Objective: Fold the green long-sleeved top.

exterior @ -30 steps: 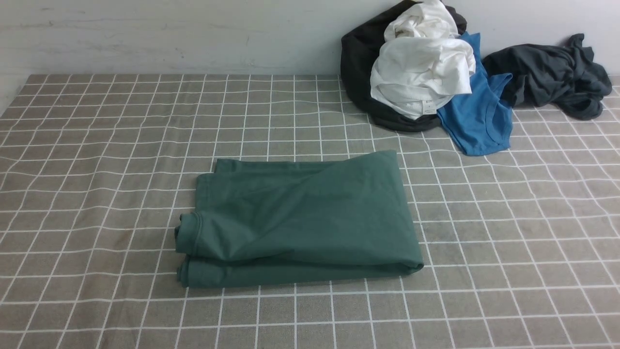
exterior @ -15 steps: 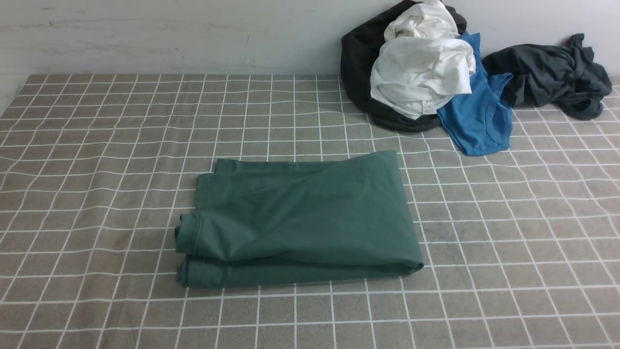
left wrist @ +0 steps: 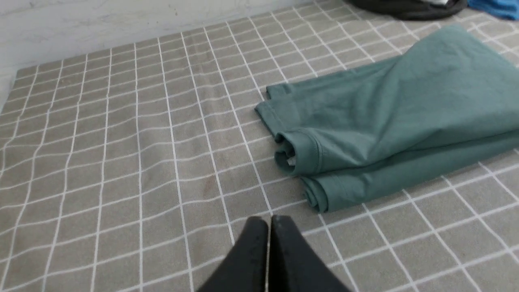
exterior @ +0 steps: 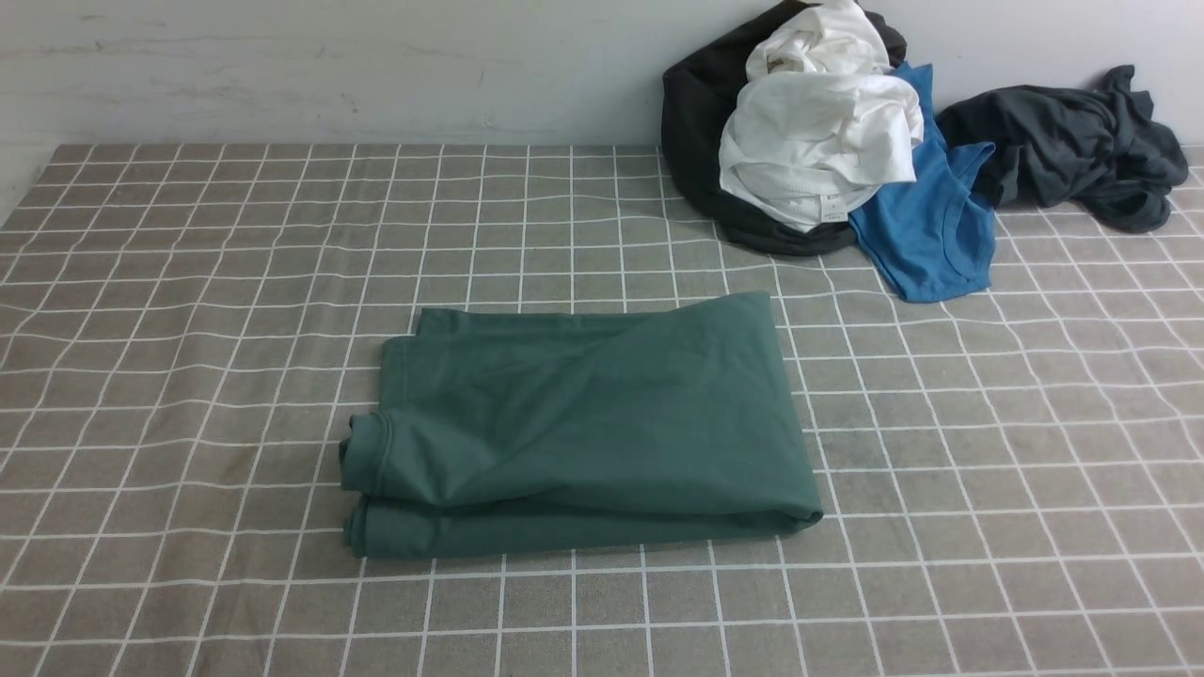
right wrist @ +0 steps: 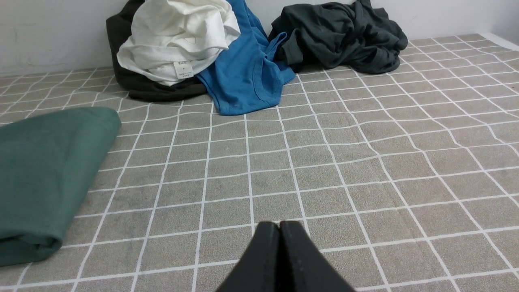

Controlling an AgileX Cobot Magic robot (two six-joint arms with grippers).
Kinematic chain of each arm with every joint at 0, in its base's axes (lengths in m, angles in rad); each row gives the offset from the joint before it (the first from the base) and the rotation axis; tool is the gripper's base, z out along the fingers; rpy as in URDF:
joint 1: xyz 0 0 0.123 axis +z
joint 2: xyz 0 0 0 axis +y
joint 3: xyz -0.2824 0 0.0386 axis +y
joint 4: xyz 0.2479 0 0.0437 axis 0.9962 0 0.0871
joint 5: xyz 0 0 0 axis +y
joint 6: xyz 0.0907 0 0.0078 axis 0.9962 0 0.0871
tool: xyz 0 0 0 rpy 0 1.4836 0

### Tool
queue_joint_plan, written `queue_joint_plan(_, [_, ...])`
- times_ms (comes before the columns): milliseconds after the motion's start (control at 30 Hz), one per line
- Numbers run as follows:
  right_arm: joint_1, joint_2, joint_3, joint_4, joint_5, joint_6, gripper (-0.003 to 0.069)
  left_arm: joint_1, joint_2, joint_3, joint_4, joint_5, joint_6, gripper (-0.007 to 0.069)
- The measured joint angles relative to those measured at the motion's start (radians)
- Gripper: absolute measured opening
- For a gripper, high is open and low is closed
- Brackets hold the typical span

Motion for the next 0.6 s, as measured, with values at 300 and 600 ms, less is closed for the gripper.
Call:
queue_joint_plan(300, [0.0,0.0,0.0,0.0,0.0,0.0,-0.0014,0.206,-0.079,0.331,-0.013,-0.436,-0.002,-0.0007])
queue_joint_plan(600, [0.0,0.0,0.0,0.0,0.001,0.0,-0.0014,0.217,-0.08,0.365,-0.052,-0.312,-0.002,-0.0007])
